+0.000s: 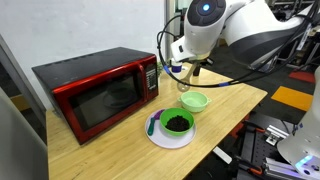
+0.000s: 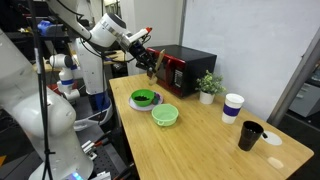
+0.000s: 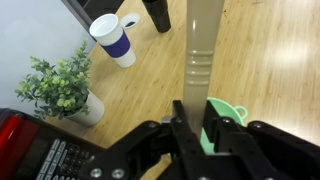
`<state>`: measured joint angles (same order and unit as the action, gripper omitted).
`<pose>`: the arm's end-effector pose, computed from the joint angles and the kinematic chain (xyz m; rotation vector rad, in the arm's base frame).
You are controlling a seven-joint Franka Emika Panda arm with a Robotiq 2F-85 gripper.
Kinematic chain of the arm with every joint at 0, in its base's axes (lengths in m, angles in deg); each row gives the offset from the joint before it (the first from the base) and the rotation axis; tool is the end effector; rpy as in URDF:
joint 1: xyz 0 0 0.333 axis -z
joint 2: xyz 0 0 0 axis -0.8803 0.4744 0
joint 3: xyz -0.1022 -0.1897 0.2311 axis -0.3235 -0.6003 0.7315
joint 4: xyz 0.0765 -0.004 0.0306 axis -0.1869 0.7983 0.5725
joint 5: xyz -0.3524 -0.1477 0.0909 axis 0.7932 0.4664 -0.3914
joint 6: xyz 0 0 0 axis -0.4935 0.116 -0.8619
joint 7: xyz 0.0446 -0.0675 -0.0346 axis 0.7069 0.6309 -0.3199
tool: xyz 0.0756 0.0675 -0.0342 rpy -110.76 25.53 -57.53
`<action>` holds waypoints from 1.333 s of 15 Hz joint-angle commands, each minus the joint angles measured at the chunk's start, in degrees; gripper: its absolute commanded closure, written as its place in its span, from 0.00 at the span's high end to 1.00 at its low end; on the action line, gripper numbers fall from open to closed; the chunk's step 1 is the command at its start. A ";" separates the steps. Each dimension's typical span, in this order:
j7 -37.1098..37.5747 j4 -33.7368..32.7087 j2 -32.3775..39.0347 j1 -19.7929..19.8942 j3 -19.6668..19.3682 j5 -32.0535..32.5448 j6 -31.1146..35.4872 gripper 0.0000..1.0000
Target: Use the spoon to pick the objects in the green bowl and put them in the green pot
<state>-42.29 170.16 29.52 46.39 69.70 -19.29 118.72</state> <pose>0.4248 0.1587 0.4256 1.5833 1.6095 -0.4201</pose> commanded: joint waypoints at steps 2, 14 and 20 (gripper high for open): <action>-0.89 -2.65 5.98 -0.63 1.46 4.61 -1.68 0.06; -0.02 -2.33 15.30 -2.21 4.49 13.62 -4.09 0.06; 0.38 -2.12 17.05 -3.06 5.94 16.34 -4.45 0.06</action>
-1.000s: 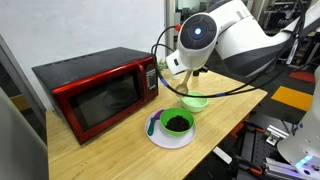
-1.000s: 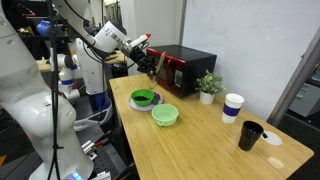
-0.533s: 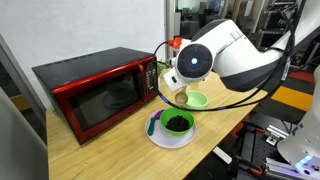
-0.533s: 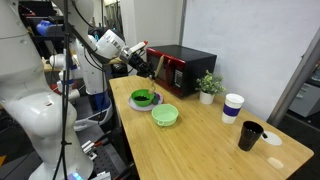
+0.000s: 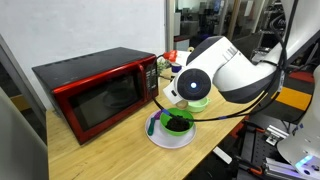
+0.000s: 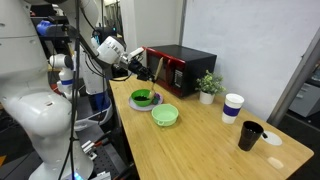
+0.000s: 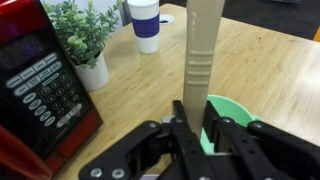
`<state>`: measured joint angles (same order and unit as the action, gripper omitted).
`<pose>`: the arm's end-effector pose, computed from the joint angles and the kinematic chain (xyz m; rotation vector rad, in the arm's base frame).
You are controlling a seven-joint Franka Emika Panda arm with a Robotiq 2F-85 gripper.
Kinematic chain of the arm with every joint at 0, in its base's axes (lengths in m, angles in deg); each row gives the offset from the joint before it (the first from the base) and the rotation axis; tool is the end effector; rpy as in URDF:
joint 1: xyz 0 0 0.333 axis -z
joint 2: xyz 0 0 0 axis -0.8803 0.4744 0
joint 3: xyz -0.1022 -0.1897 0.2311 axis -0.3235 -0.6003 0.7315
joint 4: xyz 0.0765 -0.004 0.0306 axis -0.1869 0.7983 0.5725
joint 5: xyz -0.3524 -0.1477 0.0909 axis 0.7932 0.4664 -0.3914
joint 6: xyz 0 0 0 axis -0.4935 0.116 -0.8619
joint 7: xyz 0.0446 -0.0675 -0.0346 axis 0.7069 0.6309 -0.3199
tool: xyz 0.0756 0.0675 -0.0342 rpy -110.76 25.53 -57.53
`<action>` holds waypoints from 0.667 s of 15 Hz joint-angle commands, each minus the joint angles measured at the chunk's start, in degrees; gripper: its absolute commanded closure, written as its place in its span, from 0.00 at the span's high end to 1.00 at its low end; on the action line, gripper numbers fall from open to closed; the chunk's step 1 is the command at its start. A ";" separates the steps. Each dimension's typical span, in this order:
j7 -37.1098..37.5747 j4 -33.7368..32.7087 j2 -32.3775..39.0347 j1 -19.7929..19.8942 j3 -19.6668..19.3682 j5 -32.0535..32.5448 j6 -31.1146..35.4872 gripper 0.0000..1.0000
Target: Use the spoon to pick the objects in the green bowl and put them in the green pot
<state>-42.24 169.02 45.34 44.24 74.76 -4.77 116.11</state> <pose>0.4296 0.2106 0.3189 1.1458 1.7548 -0.6056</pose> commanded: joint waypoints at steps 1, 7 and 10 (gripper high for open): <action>0.37 -0.96 1.20 -1.19 1.18 2.19 -1.85 0.06; 1.39 -1.19 2.25 -2.35 2.11 4.45 -3.33 0.06; 2.08 -1.53 3.05 -2.58 2.29 5.19 -4.03 0.06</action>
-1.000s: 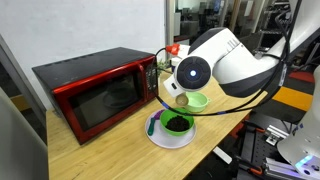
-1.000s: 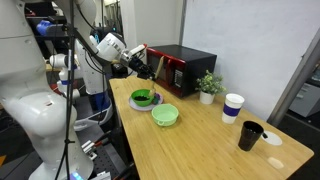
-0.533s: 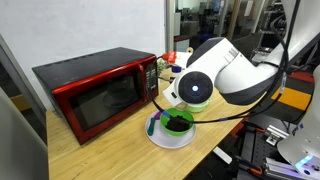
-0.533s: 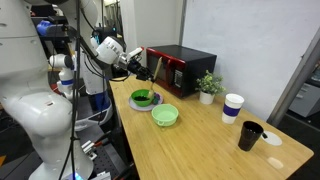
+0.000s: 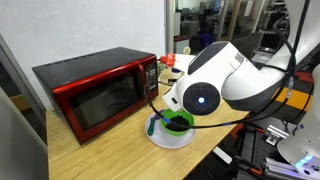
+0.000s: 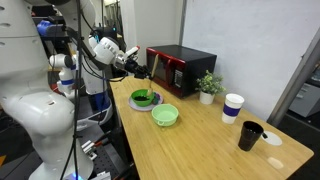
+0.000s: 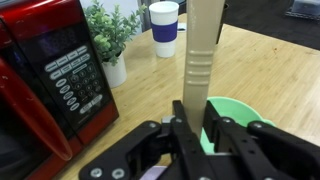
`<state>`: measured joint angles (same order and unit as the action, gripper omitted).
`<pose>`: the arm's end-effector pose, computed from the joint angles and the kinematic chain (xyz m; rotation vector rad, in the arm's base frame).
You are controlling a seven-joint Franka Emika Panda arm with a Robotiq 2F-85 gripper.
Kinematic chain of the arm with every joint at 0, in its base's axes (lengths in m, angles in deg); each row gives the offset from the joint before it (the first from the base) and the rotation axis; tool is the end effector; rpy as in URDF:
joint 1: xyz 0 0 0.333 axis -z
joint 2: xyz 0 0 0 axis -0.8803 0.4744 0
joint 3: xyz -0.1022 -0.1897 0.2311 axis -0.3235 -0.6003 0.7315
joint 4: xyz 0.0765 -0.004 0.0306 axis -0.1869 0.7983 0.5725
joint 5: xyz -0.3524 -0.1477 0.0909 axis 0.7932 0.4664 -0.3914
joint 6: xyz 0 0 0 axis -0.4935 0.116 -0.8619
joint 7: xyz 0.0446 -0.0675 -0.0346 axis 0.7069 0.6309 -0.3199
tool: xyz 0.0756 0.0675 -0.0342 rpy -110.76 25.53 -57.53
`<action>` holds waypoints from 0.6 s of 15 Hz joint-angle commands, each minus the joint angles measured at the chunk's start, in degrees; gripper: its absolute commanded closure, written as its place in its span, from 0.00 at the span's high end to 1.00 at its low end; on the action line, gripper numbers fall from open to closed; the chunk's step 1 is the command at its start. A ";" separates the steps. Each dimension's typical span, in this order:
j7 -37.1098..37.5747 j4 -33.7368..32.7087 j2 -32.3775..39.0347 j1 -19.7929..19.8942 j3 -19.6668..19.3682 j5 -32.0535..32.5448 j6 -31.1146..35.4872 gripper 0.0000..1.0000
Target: Use the spoon to pick the objects in the green bowl and put them in the green pot
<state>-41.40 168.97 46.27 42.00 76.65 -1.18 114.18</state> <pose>0.4173 0.2373 0.3161 1.0263 1.7464 -0.5785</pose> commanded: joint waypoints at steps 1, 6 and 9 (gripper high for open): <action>1.62 -1.61 2.34 -0.37 0.47 1.46 -2.29 0.06; 1.00 -0.53 1.26 -0.03 0.36 0.39 -0.76 0.22; 1.05 -0.65 1.37 -0.05 0.43 0.39 -1.02 0.22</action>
